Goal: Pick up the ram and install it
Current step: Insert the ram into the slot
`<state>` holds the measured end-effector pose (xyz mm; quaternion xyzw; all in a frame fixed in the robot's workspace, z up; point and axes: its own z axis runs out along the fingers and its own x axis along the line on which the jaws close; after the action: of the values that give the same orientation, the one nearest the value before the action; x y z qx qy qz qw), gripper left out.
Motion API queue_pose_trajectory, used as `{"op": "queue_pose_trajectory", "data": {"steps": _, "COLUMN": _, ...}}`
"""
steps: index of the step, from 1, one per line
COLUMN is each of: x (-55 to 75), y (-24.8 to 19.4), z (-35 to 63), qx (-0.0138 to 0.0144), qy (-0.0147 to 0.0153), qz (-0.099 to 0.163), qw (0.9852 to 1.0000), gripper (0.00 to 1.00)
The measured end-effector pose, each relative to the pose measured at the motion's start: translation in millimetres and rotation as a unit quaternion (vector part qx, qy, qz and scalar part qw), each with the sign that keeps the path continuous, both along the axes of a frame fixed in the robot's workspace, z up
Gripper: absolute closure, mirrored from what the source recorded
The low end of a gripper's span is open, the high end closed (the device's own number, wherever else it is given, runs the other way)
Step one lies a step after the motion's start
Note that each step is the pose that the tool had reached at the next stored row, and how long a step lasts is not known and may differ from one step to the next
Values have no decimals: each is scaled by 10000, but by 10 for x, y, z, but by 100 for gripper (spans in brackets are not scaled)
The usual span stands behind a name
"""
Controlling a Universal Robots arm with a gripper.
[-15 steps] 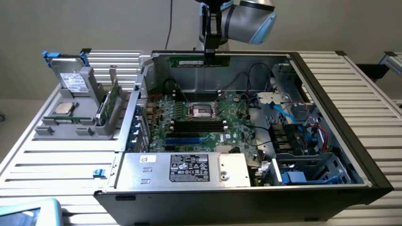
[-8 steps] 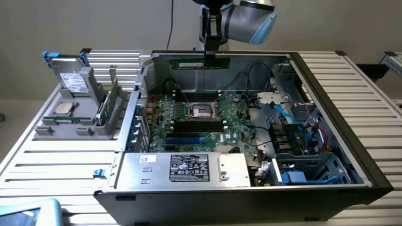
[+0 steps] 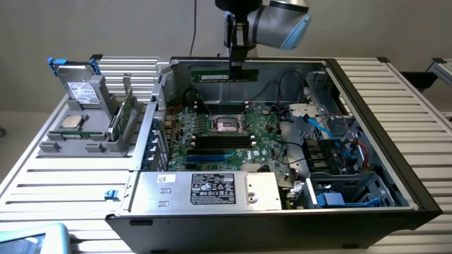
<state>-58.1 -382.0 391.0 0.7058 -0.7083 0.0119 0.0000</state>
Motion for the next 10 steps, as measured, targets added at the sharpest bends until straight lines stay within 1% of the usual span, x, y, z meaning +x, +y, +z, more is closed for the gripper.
{"op": "queue_pose_trajectory", "data": {"steps": 4, "x": -1, "y": -24, "z": -61, "qx": -5, "qy": 1, "qz": -1, "qw": 10000, "gripper": 87}}
{"op": "queue_pose_trajectory", "data": {"steps": 10, "x": 0, "y": -95, "z": -156, "qx": -7, "qy": 3, "qz": 0, "qw": 10000, "gripper": 87}}
